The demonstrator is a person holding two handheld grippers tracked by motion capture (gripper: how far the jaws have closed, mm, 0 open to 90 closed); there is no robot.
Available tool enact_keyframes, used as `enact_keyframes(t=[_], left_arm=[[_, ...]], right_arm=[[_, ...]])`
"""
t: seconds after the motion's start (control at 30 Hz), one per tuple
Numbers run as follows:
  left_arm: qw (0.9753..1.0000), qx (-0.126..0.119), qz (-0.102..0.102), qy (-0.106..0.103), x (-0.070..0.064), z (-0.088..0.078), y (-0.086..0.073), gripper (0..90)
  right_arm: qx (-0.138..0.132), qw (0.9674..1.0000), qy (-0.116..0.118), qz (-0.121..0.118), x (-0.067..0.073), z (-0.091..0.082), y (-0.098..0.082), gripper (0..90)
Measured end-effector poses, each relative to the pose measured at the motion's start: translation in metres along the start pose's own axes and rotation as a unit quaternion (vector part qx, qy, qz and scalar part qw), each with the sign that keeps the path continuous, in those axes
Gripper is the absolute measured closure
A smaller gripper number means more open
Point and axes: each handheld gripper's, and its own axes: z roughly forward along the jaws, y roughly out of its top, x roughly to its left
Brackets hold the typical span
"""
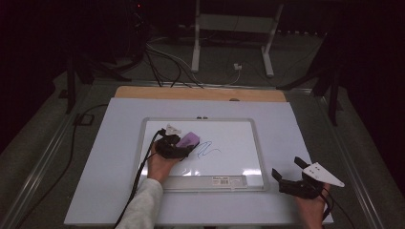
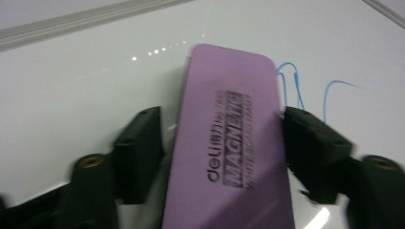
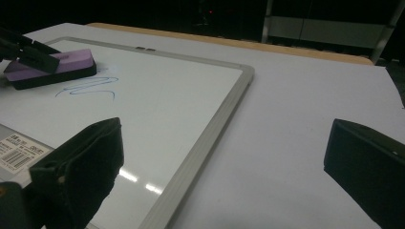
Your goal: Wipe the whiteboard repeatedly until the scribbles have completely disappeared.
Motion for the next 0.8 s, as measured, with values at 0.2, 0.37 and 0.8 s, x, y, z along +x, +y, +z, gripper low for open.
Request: enact_keyframes(t=[0.2, 0.37, 0.8], left_arm=[[0.9997, 0.008, 0.002, 0.021, 0.003, -0.004, 0.001, 41.3], [0.9992, 0.015, -0.006, 0.036, 0.012, -0.013, -0.001, 41.4], [0.9993, 0.028, 0.007, 0.024, -0.004, -0.017, -0.008, 41.5]], right_arm=[[-0.001, 1.0000, 0.000, 0.001, -0.001, -0.001, 0.000, 0.0], [0.000, 1.0000, 0.001, 0.000, 0.000, 0.000, 0.000, 0.0], [0.003, 1.0000, 0.004, -0.001, 0.001, 0.001, 0.000, 0.0]])
